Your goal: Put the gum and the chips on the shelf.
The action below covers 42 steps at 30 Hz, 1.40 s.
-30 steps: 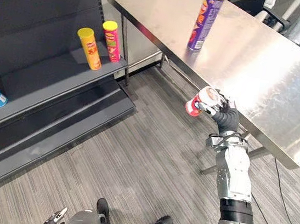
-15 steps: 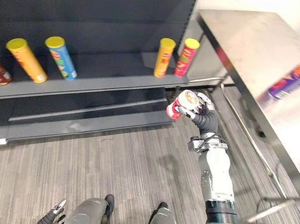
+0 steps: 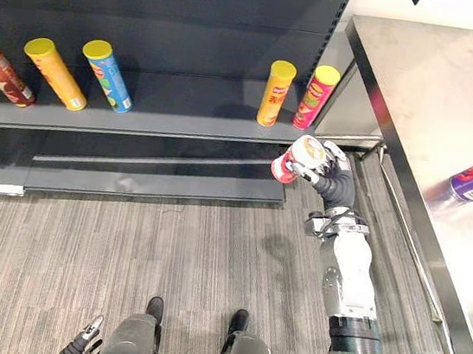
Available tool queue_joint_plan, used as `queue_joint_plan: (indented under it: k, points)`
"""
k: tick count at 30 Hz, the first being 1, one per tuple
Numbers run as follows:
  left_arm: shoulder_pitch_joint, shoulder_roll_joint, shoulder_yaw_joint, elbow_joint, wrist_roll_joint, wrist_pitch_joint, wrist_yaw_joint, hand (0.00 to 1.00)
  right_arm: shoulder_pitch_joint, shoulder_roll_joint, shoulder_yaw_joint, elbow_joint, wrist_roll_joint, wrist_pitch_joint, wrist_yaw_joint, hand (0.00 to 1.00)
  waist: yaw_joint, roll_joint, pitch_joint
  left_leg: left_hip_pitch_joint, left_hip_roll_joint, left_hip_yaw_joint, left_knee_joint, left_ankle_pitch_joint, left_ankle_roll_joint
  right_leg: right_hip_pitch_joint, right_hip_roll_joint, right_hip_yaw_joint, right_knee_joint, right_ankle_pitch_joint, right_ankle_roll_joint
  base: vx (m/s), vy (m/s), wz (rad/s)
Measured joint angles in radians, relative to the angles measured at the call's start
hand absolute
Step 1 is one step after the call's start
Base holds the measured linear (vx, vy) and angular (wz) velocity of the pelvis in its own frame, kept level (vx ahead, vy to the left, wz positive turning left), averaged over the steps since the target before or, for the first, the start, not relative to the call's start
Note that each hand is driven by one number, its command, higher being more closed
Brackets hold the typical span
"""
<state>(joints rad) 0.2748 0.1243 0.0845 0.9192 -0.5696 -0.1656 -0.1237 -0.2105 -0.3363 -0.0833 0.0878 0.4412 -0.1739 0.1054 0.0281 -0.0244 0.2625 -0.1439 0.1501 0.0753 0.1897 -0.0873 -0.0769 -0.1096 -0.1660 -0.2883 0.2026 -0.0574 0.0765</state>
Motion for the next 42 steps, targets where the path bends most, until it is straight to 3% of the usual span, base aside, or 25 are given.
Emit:
queue_joint_plan:
  k: [4, 9, 19, 22, 24, 26, 27, 29, 31, 32, 35, 38, 40, 42]
  points:
    - [0.0, -0.001, -0.009, -0.001, 0.002, 0.0, -0.006, 0.0, 0.018, 0.002, 0.009, 0.0, -0.002, 0.0, 0.012, 1.0, 0.003, 0.008, -0.004, 0.022, -0.036, 0.011, -0.053, 0.034, 0.003, 0.013, -0.032, 0.002, -0.025, 0.013, 0.021, -0.03, 0.079, 0.13]
    - [0.0, 0.002, -0.04, 0.0, 0.005, 0.001, -0.02, 0.0, 0.037, 0.002, 0.011, -0.001, -0.002, 0.0, 0.026, 1.0, 0.0, 0.027, -0.024, 0.033, -0.036, 0.065, -0.077, 0.046, 0.001, 0.013, -0.035, 0.023, -0.062, 0.035, 0.033, 0.0, 0.036, -0.11]
    - [-0.003, 0.018, -0.069, 0.006, 0.033, 0.004, -0.008, 0.0, 0.055, 0.002, -0.007, -0.001, -0.001, 0.0, 0.03, 1.0, -0.026, 0.024, -0.037, 0.091, -0.048, 0.051, -0.109, 0.057, 0.0, 0.05, -0.044, 0.007, -0.031, 0.012, 0.037, 0.03, -0.004, 0.05]
    - [-0.001, 0.016, -0.061, 0.031, 0.036, 0.003, -0.003, 0.0, 0.059, 0.001, -0.013, -0.002, 0.0, 0.0, 0.033, 1.0, -0.022, 0.031, -0.039, 0.067, -0.02, 0.051, 0.027, -0.033, 0.016, 0.05, -0.037, 0.013, 0.063, -0.065, 0.025, -0.05, -0.043, -0.03]
    - [0.006, 0.014, -0.056, 0.037, 0.029, 0.003, -0.006, 0.0, 0.082, 0.001, -0.003, -0.01, 0.0, 0.0, 0.038, 1.0, -0.018, 0.041, -0.044, 0.052, 0.028, 0.057, 0.113, -0.071, 0.038, 0.051, 0.0, 0.025, 0.096, -0.1, -0.016, 0.0, -0.107, -0.17]
    - [-0.004, 0.013, -0.048, 0.036, 0.02, 0.006, -0.02, 0.0, 0.101, -0.001, 0.002, -0.02, -0.001, 0.0, 0.044, 1.0, -0.025, 0.043, -0.043, -0.027, 0.064, 0.089, 0.305, -0.059, 0.089, 0.047, 0.006, 0.018, 0.129, -0.131, -0.014, -0.01, -0.096, 0.0]
    - [-0.006, 0.01, -0.044, 0.029, 0.019, 0.01, -0.03, 0.0, 0.113, -0.001, 0.0, -0.02, -0.001, 0.0, 0.046, 1.0, -0.022, 0.04, -0.041, -0.053, 0.072, 0.096, 0.38, -0.018, 0.128, 0.051, -0.001, 0.025, 0.156, -0.149, -0.019, 0.0, -0.158, 0.02]
    - [0.0, 0.005, -0.042, 0.017, 0.011, 0.015, -0.036, 0.0, 0.122, 0.0, -0.007, -0.024, -0.003, 0.0, 0.047, 1.0, -0.026, 0.032, -0.032, -0.049, 0.072, 0.1, 0.405, 0.039, 0.105, 0.079, -0.019, 0.024, 0.175, -0.171, -0.027, 0.03, -0.142, 0.03]
    - [0.004, -0.01, -0.051, -0.002, 0.028, 0.015, -0.049, 0.0, 0.112, 0.0, -0.028, -0.038, -0.011, -0.007, 0.031, 1.0, -0.025, 0.053, -0.021, -0.049, 0.067, 0.097, 0.367, 0.005, 0.048, 0.085, -0.024, 0.034, 0.189, -0.186, -0.038, 0.02, -0.067, -0.03]
    - [0.005, -0.013, -0.052, -0.003, 0.03, 0.015, -0.052, 0.0, 0.109, 0.0, -0.028, -0.037, -0.011, -0.008, 0.025, 1.0, -0.025, 0.056, -0.019, -0.054, 0.063, 0.092, 0.344, -0.002, 0.036, 0.085, -0.023, 0.037, 0.189, -0.187, -0.039, 0.01, -0.022, -0.15]
    - [0.015, -0.017, -0.055, -0.002, 0.026, 0.015, -0.05, 0.0, 0.097, 0.0, -0.012, -0.034, -0.01, -0.008, 0.023, 1.0, -0.018, 0.06, -0.017, -0.061, 0.045, 0.004, 0.174, 0.024, -0.015, 0.078, -0.002, 0.083, 0.191, -0.192, -0.048, 0.04, 0.038, -0.48]
    - [0.052, -0.03, -0.073, 0.003, 0.025, 0.014, -0.038, 0.0, 0.091, -0.023, -0.012, -0.034, -0.008, -0.014, 0.055, 1.0, -0.021, 0.071, -0.019, -0.045, 0.06, -0.027, 0.126, 0.013, -0.021, 0.062, 0.038, 0.163, 0.223, -0.214, -0.031, 0.14, 0.225, -0.89]
    - [0.053, -0.018, -0.079, 0.02, 0.026, 0.013, -0.037, 0.0, 0.097, -0.036, -0.015, -0.034, -0.007, -0.015, 0.057, 1.0, -0.021, 0.077, -0.026, -0.045, 0.045, -0.006, 0.164, 0.01, -0.034, 0.058, 0.033, 0.215, 0.242, -0.229, -0.006, 0.19, 0.323, -0.73]
    - [0.024, 0.011, -0.078, 0.04, 0.04, 0.014, -0.037, 0.0, 0.127, -0.037, -0.03, -0.039, -0.005, -0.015, 0.056, 1.0, -0.032, 0.029, -0.032, -0.047, -0.012, 0.033, 0.186, -0.031, 0.0, 0.058, -0.034, 0.242, 0.219, -0.229, 0.036, 0.18, 0.299, -0.21]
